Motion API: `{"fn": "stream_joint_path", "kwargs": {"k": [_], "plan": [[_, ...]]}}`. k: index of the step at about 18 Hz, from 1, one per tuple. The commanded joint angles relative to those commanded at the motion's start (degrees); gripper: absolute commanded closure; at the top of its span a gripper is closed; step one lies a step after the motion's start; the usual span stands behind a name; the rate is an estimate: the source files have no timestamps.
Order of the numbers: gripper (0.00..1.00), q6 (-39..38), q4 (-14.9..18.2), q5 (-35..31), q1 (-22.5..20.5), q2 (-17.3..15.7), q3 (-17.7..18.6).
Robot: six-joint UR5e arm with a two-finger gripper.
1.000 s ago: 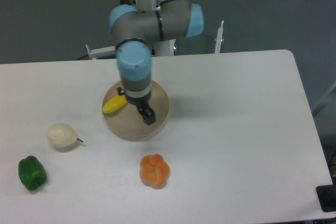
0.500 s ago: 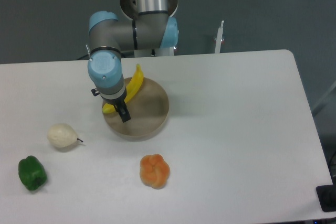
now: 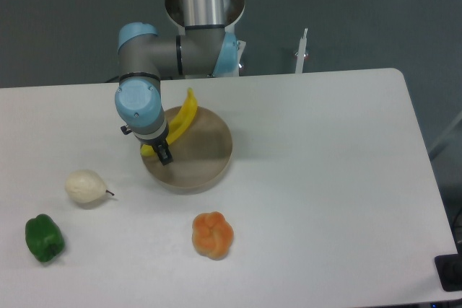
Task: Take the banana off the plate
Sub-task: 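Close the gripper on the banana's stem end and lift it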
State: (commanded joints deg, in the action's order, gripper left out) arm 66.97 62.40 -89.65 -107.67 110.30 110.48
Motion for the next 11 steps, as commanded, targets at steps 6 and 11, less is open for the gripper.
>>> {"fn": "stream_joint_path", "kwargs": {"k": [6,11], "plan": [[0.65,0.26,0.18,-0.53,-0.26,-0.7,-1.4],[0.69,0.61,4.73,-0.88,-2.98,-2.2,-4.56]]}}
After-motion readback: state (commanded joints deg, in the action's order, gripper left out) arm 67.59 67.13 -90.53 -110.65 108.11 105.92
